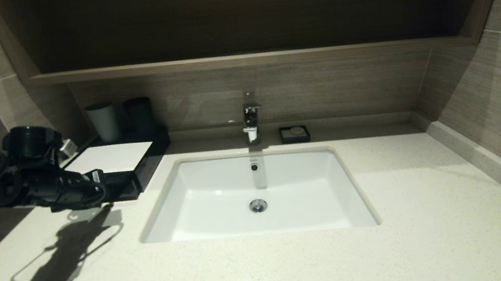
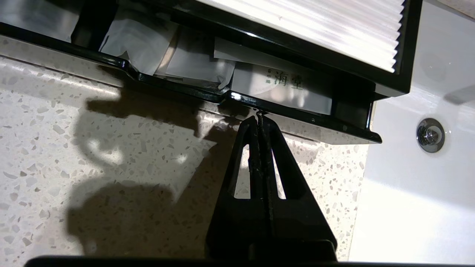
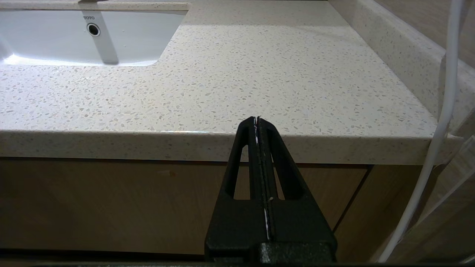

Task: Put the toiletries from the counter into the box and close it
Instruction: Close the drawer

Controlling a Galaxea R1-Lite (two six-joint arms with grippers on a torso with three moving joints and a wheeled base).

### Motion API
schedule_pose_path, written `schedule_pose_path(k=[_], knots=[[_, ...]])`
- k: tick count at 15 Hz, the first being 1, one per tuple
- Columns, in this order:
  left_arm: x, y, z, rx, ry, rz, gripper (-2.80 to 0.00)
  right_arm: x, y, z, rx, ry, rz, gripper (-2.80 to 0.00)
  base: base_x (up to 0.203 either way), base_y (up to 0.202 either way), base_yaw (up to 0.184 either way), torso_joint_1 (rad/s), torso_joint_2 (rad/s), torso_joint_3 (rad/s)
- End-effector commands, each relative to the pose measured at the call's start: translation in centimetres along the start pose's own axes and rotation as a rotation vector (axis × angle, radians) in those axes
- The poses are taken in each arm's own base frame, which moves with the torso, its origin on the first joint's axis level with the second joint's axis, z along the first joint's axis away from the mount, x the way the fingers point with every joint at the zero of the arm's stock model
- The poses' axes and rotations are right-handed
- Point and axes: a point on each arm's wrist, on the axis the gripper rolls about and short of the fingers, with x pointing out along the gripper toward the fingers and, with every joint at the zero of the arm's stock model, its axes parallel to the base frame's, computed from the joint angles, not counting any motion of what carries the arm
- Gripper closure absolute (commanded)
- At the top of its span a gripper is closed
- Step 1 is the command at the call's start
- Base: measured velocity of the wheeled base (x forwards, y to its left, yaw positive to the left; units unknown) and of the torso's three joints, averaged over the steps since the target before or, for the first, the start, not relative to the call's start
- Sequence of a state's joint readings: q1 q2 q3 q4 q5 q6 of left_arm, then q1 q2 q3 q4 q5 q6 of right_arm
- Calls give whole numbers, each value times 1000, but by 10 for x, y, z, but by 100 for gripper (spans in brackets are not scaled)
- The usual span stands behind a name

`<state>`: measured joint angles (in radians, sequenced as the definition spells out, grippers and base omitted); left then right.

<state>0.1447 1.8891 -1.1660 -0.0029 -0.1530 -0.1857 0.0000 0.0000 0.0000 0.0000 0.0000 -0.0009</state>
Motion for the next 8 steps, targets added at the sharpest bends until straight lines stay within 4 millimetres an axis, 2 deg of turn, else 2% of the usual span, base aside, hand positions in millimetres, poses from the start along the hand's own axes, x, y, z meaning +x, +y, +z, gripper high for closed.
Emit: schedule_pose_path(k=[1, 8], knots=[[1, 0, -1, -4, 1, -2, 0, 0, 0, 0, -1, -2, 0, 0, 0, 0, 0, 0, 0, 0], [2, -3, 2, -8, -7, -8, 0, 0, 0, 0, -1, -2, 0, 0, 0, 0, 0, 0, 0, 0]])
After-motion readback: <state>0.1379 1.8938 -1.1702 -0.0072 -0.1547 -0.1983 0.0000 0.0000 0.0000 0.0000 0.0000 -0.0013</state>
